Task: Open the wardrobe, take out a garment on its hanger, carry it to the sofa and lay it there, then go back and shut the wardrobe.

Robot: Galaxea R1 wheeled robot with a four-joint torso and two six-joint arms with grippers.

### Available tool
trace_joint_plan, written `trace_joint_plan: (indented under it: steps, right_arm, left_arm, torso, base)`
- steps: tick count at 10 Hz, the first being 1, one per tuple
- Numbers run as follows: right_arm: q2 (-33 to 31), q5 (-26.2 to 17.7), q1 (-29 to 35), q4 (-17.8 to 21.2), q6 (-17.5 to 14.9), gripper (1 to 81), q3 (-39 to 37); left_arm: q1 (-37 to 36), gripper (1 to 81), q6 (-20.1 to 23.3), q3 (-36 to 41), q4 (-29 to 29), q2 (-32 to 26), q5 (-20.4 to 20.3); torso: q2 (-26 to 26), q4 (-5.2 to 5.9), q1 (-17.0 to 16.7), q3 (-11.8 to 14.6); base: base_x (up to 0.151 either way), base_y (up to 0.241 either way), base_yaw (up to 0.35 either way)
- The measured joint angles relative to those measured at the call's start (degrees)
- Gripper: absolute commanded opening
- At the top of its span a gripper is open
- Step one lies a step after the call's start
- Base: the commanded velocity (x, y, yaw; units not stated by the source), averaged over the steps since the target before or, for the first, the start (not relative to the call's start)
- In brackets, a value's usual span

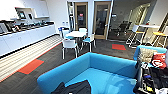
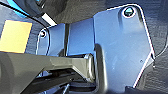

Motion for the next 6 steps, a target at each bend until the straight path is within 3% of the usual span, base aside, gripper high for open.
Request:
trace_joint_plan:
  steps: [2, 6]
  right_arm:
    - [0.84, -0.07, -0.29, -0.02, 0.0, 81.1, -0.9]
    - [2.88, 0.01, -0.02, 0.0, 0.2, 81.1, -5.81]
  left_arm:
    - [0.27, 81.1, 0.05, 0.13, 0.0, 0.52, -0.06]
    - [-0.17, 81.1, 0.2, 0.11, 0.0, 0.61, -0.46]
  torso:
    - [0.0, 0.0, 0.0, 0.0]
    - [0.0, 0.0, 0.05, 0.0]
  base:
    - [0.0, 0.0, 0.0]
    - [-0.074, 0.0, 0.0]
